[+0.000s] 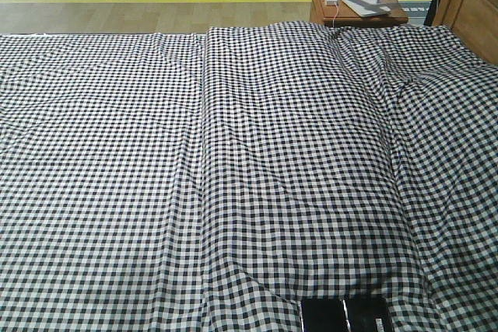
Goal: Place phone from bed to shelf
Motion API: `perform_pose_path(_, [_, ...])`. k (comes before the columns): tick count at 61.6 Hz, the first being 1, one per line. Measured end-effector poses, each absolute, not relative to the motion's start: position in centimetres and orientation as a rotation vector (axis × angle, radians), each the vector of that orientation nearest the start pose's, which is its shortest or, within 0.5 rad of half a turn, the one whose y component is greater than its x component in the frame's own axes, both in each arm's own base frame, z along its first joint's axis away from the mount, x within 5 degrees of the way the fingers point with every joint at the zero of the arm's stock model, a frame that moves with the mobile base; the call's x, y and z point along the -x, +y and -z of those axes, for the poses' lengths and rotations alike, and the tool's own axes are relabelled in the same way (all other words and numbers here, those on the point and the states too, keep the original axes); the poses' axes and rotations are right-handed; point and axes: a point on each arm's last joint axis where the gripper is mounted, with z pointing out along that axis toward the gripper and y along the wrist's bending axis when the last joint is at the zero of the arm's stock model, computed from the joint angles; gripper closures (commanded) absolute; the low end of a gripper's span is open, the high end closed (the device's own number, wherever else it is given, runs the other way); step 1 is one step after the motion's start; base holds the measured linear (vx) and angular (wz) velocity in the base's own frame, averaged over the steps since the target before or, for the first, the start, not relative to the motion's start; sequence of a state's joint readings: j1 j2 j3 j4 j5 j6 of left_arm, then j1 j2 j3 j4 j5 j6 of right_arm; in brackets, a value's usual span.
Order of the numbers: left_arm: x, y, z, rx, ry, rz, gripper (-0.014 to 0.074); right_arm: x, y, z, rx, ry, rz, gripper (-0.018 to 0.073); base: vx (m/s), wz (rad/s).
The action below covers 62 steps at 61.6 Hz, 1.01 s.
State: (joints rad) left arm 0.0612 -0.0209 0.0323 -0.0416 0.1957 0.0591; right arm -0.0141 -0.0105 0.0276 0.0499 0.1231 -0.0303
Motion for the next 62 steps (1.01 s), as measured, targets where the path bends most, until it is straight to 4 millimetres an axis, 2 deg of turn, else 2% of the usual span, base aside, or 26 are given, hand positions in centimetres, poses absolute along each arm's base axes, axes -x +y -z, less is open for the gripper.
perform_pose_path(62, [-5.55, 0.27, -18.56, 0.030, 1.691, -0.053, 0.0595, -5.67, -0.02, -19.33, -0.022, 1.623, -0.009, 0.0561, 0.00, 0.00])
